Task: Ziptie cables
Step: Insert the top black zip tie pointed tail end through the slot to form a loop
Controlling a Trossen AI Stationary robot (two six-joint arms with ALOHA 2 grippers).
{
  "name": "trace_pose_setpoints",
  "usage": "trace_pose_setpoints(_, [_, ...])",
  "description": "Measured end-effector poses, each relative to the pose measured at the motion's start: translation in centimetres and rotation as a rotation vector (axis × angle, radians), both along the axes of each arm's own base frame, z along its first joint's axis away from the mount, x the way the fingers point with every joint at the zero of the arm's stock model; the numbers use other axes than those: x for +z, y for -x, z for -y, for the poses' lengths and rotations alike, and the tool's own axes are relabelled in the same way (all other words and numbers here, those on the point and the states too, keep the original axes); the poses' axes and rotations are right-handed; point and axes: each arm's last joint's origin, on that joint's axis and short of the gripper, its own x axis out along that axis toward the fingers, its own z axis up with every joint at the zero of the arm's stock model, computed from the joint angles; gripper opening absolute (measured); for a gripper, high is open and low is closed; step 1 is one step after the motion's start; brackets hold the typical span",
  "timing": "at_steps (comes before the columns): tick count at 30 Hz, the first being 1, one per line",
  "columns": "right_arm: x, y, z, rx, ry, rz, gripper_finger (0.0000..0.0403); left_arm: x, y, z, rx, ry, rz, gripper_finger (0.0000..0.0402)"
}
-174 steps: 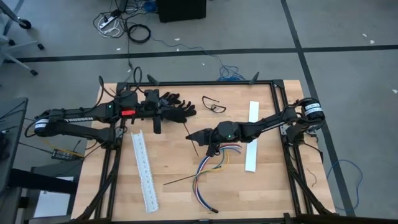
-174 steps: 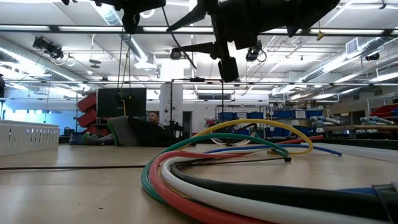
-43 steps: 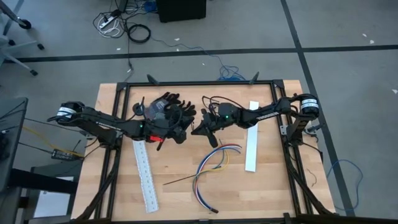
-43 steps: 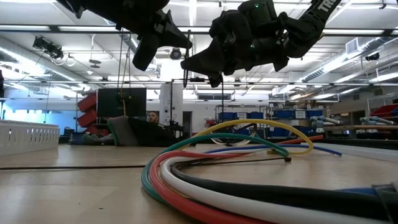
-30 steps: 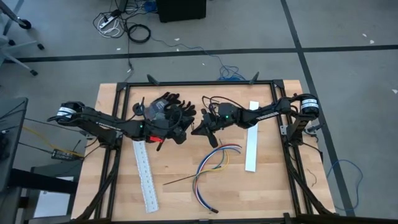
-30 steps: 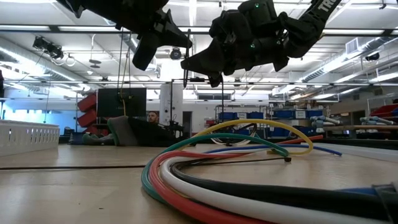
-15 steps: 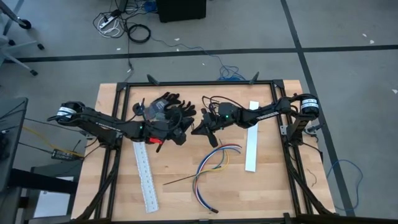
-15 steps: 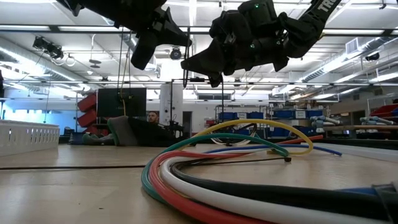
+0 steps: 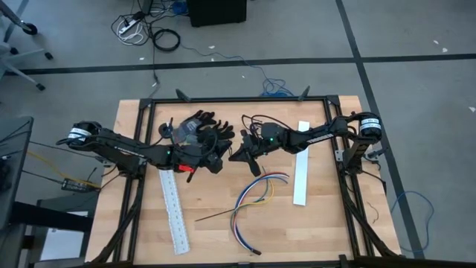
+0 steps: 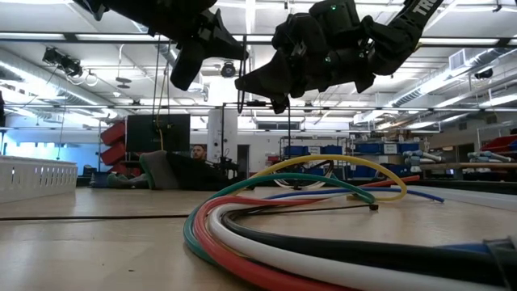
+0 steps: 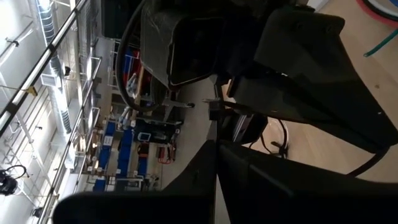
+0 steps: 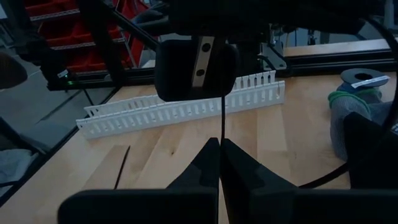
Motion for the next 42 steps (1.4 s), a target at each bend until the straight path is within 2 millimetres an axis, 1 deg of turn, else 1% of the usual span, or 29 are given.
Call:
trace_pose_setpoints(9, [-0.03,-0.03,-0.36,0.006,0.004,-0.002,0.0000,0.05,0.00,-0.02,0.008,-0.001,0.006,0.0000])
trace_pose_setpoints(42, [-0.02,0.00,-0.02,0.001,0.006,-0.001,0.0000,0.03,-0.01,-0.01,0.000,-0.019,-0.007,0.0000])
